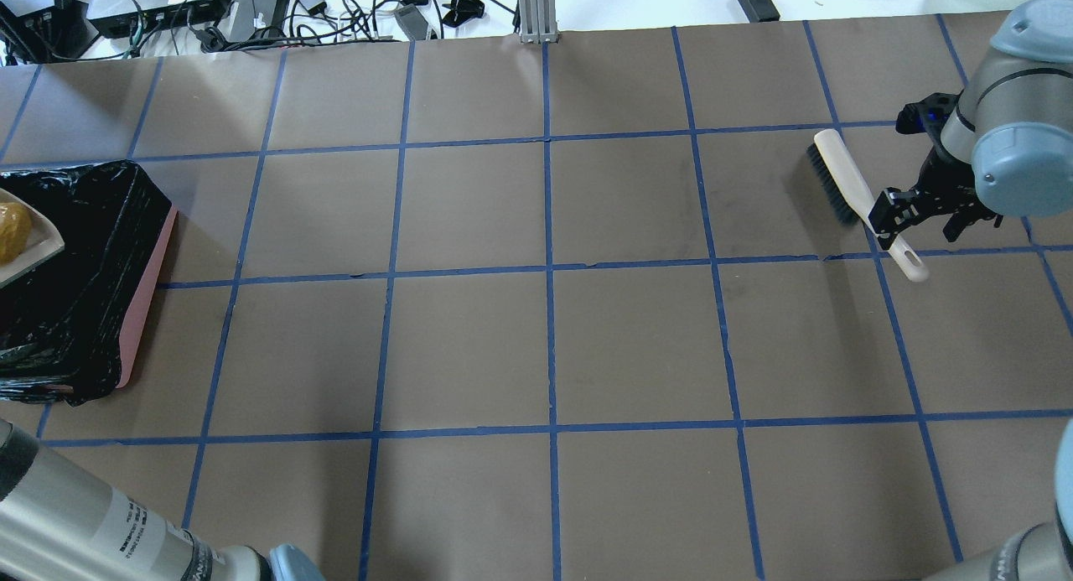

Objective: Sweep and dump trash into bin
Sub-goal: 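Place the brush back on the table and open the right gripper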

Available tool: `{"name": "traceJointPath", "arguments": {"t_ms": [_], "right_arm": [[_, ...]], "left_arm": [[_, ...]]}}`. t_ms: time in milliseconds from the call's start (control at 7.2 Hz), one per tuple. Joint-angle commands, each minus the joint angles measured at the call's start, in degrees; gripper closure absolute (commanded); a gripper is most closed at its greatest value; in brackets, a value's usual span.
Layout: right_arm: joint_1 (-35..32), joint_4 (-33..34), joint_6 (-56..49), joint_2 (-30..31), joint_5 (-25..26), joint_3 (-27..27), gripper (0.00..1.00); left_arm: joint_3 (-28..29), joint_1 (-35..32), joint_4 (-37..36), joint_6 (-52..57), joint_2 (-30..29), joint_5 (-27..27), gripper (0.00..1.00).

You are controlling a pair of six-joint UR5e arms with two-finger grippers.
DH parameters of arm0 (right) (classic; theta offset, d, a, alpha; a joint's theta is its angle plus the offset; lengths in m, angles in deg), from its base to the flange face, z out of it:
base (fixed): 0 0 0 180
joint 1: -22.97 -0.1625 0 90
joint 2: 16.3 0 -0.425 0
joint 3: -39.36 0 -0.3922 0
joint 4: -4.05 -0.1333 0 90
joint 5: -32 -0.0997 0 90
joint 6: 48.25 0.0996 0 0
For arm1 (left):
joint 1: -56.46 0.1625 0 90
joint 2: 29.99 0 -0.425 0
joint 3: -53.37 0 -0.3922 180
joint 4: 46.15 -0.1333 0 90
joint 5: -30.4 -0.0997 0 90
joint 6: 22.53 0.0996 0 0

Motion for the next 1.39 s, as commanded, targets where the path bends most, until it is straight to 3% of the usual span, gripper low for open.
{"name": "traceJointPath", "arguments": {"t_ms": [0,278,556,972,1111,1250], "right_arm": [[-0.1,-16.5,0.7,5.2,-0.4,11.1,0.0],[-0.9,-23.4,8.3,6.3,-8.6,18.7,0.0],[-8.6,-24.8,21.1,9.5,-8.8,16.9,0.0],[-24.5,-25.5,27.2,10.9,-7.0,14.2,0.01],[-27.7,-23.8,27.9,11.5,-3.6,12.6,0.0],[-28.0,-23.7,27.4,11.9,-3.3,12.8,0.0]], "left_arm": [[-2.2,-0.4,-6.3,2.9,-0.2,-1.3,1.0],[-3.6,-0.4,-6.9,3.3,0.6,-1.5,1.0],[-3.5,-4.9,-9.6,6.9,1.4,-9.6,1.0],[-5.8,-6.7,-18.7,17.9,2.4,-11.2,1.0],[-8.8,-8.1,-24.8,23.8,3.6,-15.5,1.0],[-11.6,-11.1,-33.9,28.4,4.5,-17.8,1.0]]}}
